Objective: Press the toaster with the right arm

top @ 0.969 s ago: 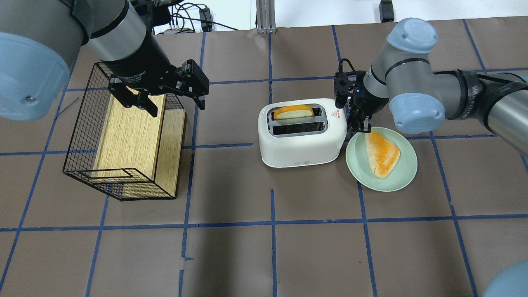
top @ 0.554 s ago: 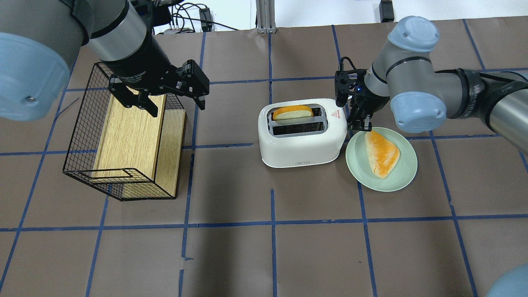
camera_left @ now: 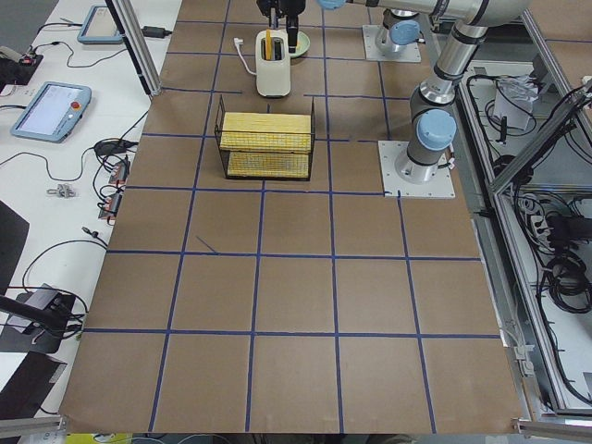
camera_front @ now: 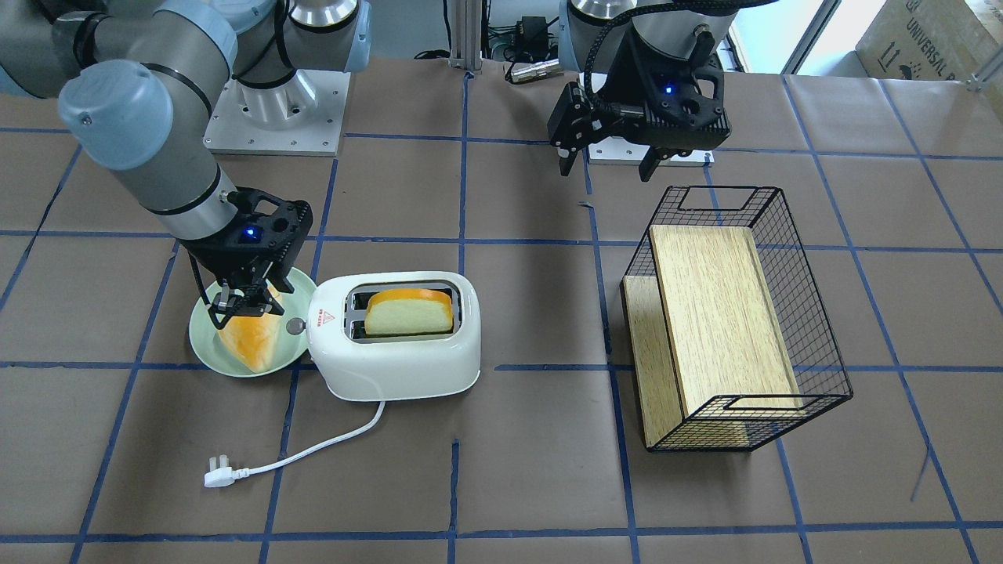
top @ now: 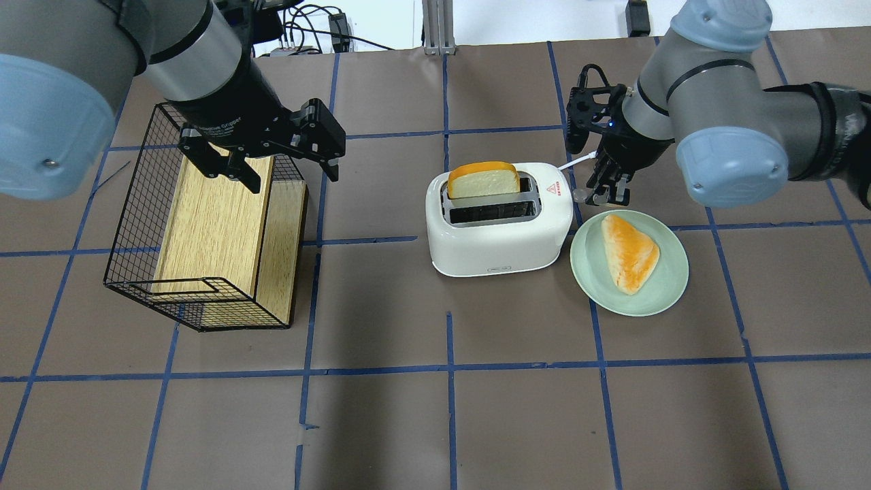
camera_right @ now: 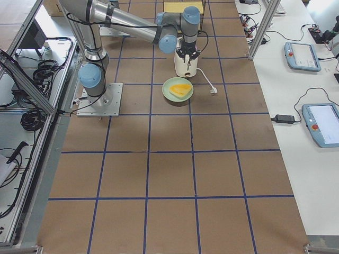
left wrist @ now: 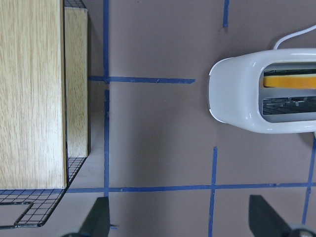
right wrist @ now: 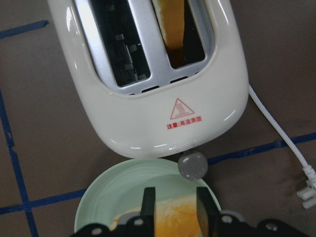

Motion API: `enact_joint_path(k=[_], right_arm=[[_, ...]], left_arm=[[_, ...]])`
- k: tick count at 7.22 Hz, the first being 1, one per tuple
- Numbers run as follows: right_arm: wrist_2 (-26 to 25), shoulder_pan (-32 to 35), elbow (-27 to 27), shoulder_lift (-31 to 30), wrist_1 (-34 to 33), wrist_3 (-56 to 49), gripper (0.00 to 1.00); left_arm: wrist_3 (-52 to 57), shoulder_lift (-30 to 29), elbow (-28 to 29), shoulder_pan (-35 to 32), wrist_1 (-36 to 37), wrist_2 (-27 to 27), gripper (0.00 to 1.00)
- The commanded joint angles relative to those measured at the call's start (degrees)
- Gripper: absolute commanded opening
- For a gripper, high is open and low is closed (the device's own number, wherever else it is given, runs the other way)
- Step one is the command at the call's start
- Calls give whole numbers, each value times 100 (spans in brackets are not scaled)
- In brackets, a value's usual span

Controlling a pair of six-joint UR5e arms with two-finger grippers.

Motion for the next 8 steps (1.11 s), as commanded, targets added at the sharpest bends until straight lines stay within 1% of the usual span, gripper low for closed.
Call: enact_joint_path(k=[1, 2, 3, 4, 5, 6, 8], right_arm=[[-48, -8, -4, -368, 370, 2262, 72], [-83, 27, -56, -631, 703, 3746, 85], [-292, 36, -178, -808, 1194, 4796, 87], [-538, 37, -345, -975, 1643, 5633, 94], [-601, 37, -364, -1124, 1778, 6233, 100], [-610, 37, -355, -1195, 1866, 6544, 100], [-829, 37, -373, -1170, 1894, 7133, 100]], left_arm=[[0, 0, 0, 4, 0, -5, 100], [9, 0, 0, 4, 0, -5, 100], [0, 0, 0, -5, 0, 4, 100], [0, 0, 0, -5, 0, -5, 100], [0, 0, 0, 4, 0, 4, 100], [0, 0, 0, -5, 0, 4, 100], [0, 0, 0, -5, 0, 4, 100]])
